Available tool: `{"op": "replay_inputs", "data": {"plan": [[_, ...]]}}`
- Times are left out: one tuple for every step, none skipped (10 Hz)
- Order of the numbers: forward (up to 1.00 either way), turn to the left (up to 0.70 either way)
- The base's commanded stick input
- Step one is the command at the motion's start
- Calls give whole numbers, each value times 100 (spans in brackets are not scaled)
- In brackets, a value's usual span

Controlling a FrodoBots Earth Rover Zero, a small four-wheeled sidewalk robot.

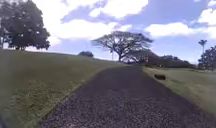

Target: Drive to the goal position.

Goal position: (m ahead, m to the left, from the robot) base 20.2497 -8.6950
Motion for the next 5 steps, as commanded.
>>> {"op": "replay_inputs", "data": {"plan": [[50, -50], [50, -50], [50, -50], [50, -50], [50, -50]]}}
